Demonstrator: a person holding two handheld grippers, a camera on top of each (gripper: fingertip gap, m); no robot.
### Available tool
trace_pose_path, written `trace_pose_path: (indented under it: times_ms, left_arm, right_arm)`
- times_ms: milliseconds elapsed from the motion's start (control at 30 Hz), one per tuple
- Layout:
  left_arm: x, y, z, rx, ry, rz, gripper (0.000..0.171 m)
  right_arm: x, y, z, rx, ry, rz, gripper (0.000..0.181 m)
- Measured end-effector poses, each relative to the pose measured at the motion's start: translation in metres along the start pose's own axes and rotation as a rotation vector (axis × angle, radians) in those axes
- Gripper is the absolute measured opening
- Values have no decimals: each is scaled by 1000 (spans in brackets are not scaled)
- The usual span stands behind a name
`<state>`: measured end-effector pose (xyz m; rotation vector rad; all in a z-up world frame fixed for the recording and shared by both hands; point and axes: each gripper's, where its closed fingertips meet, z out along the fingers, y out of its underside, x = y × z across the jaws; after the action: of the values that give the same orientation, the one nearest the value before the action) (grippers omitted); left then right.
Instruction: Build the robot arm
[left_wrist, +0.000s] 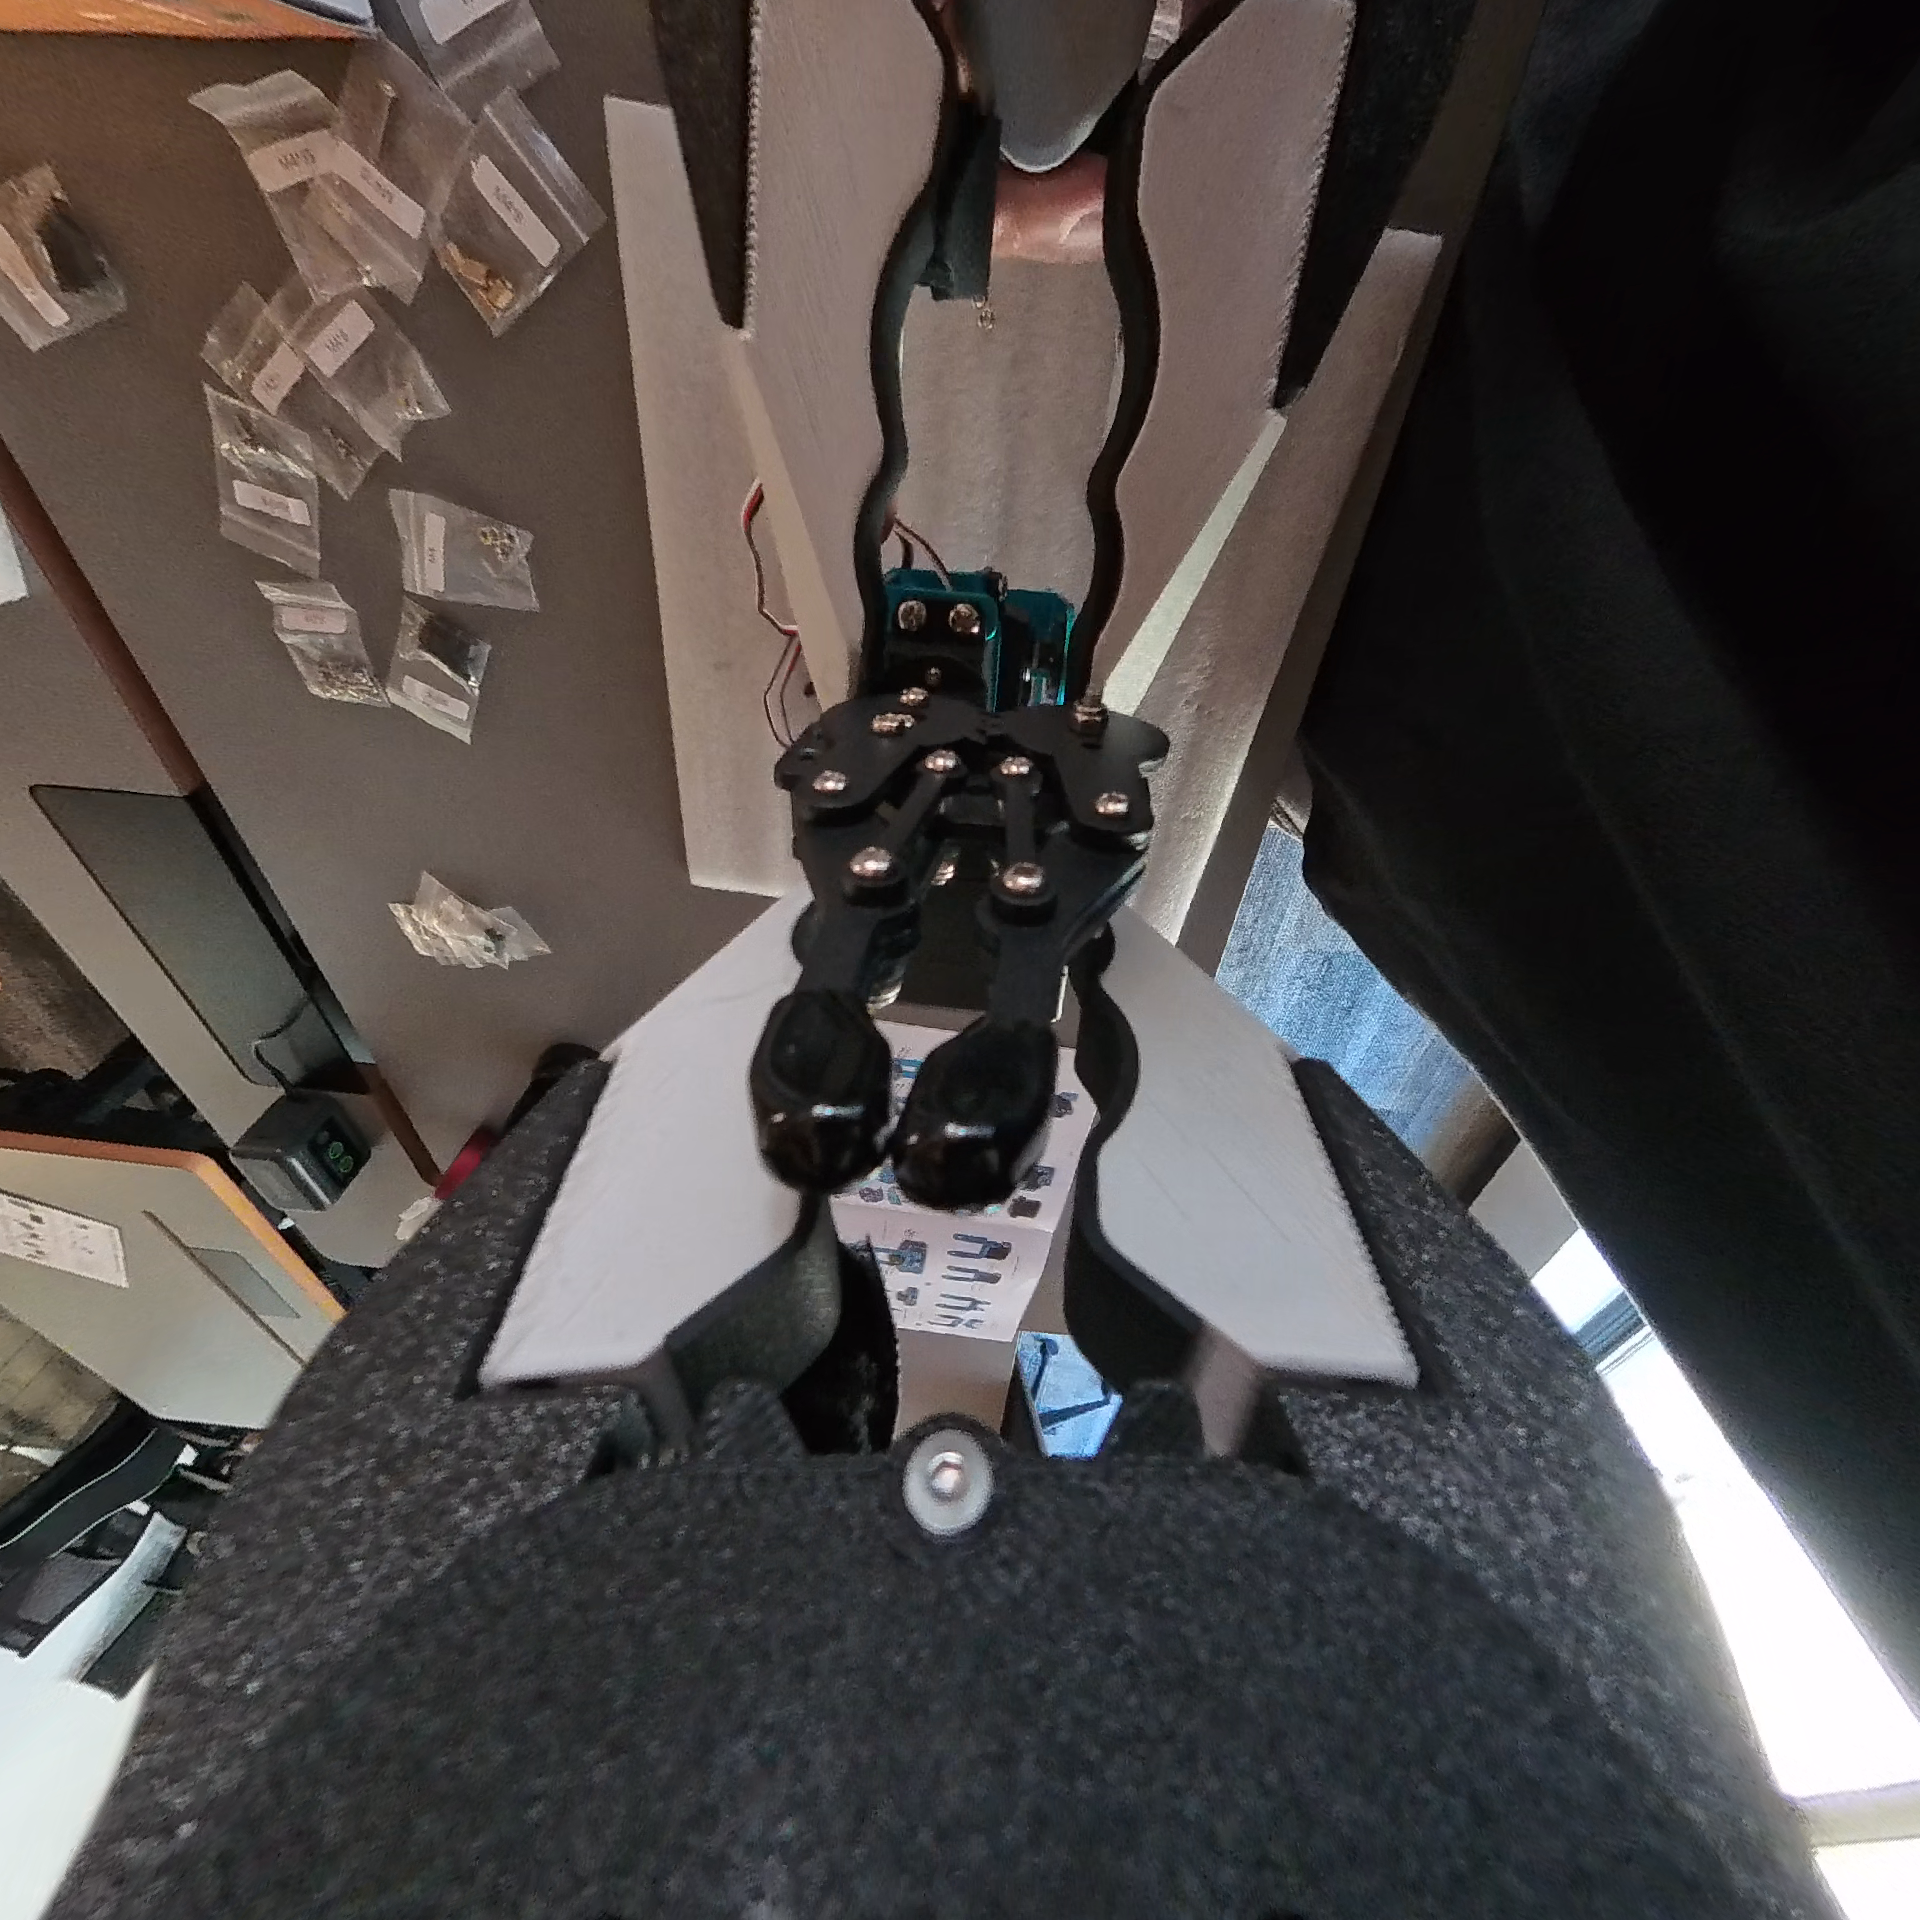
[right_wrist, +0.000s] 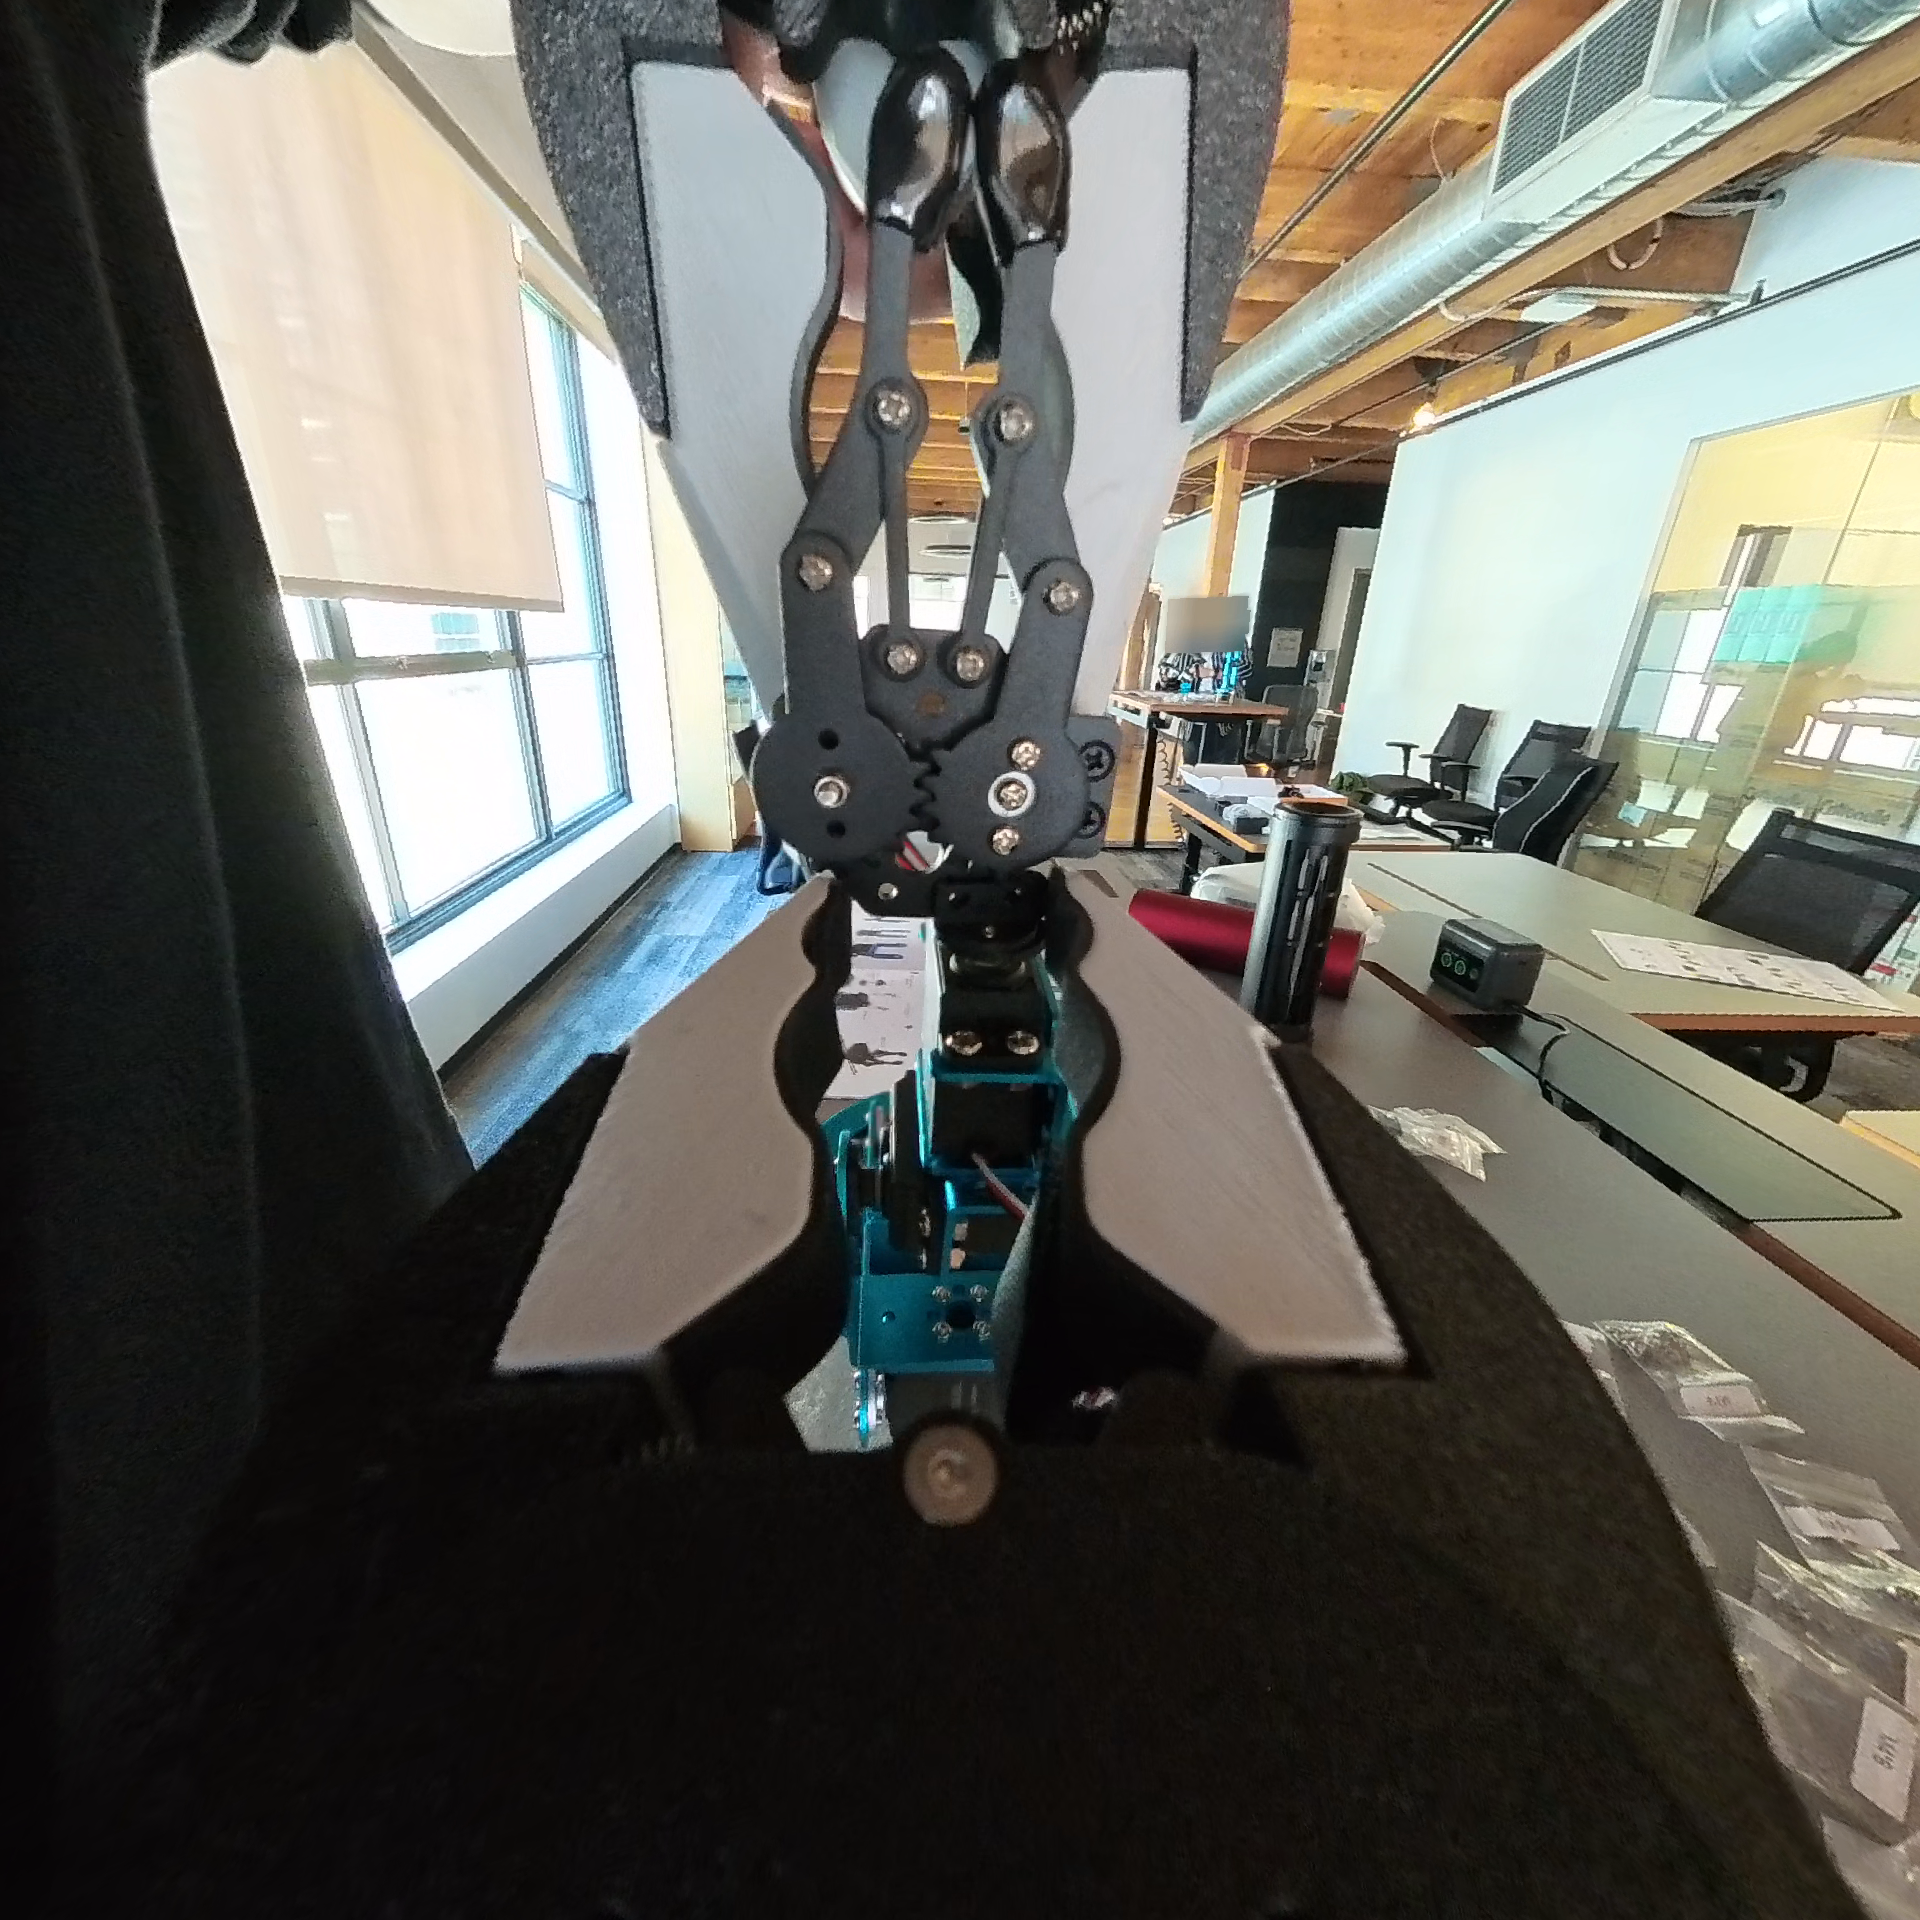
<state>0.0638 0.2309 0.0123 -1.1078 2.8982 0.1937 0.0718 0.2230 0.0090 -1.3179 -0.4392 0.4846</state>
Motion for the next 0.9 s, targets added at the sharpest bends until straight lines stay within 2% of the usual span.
trace_pose_path:
  times_ms: [167,333,467,567,900]
  left_arm:
    - [-2,0,0,-11,3,-28,44]
    - [0,2,-1,1,60,-77,44]
    - [-2,2,-1,8,56,-72,44]
    - [-5,3,-1,5,41,-64,44]
    - [-7,2,0,-6,40,-69,44]
  right_arm:
    - [2,0,0,6,-1,26,36]
    - [0,-2,1,54,-59,150,38]
    - [2,-1,3,27,-51,95,36]
    - [2,-1,3,16,-48,76,27]
    - [4,1,3,23,-22,64,26]
